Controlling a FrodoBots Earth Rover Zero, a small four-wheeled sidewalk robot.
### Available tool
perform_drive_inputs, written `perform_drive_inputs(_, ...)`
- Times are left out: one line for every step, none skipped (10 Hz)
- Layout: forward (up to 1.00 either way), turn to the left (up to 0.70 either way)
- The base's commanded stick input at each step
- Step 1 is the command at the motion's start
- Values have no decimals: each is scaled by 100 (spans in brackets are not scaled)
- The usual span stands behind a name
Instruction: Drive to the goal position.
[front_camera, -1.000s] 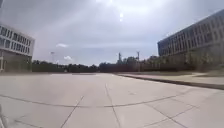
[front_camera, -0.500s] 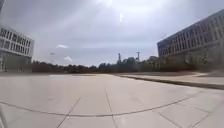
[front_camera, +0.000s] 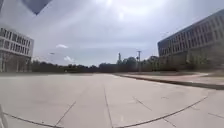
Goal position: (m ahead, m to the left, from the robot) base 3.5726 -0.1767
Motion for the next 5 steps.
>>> perform_drive_inputs(70,35)
perform_drive_inputs(70,35)
perform_drive_inputs(70,18)
perform_drive_inputs(70,0)
perform_drive_inputs(70,0)
